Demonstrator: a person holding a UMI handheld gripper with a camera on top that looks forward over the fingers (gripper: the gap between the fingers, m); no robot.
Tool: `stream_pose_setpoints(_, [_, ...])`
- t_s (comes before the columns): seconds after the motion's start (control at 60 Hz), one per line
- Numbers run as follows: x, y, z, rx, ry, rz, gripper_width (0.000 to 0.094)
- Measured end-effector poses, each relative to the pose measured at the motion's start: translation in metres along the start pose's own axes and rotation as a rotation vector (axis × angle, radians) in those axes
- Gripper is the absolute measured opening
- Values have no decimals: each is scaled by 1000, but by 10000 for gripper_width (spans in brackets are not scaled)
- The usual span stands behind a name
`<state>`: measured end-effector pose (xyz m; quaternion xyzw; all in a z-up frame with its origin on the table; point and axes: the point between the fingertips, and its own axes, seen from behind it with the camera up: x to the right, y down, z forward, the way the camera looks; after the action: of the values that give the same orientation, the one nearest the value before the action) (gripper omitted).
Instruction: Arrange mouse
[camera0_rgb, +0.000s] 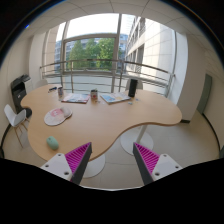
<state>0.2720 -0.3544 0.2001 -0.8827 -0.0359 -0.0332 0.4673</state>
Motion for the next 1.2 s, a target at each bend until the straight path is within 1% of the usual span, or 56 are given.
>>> stream_pose_setpoints(0.167, [3,7,-3,-5,33,4,845])
stream_pose_setpoints(0.267, [-5,32,-13,-18,62,31,846])
stream_pose_setpoints(0.35, [-18,62,-25,-35,87,46,847])
stream_pose_setpoints(0.467, [-63,107,-35,-71,70,82,844])
stream_pose_setpoints(0.517, [-87,127,-35,-107,64,98,846])
stream_pose_setpoints(0.6, [-131,143,-30,-134,35,105,844])
stream_pose_setpoints(0.767, [-216,147,6,-142,-38,16,848])
stream_pose_setpoints(0.9, [-265,136,57,-141,-69,-17,850])
stream_pose_setpoints(1.0, [-291,130,99,-141,-72,-36,849])
stream_pose_setpoints(1.083, [-305,127,132,-159,-78,-38,848])
stream_pose_setpoints(1.2, [-311,110,167,-148,-74,-57,800])
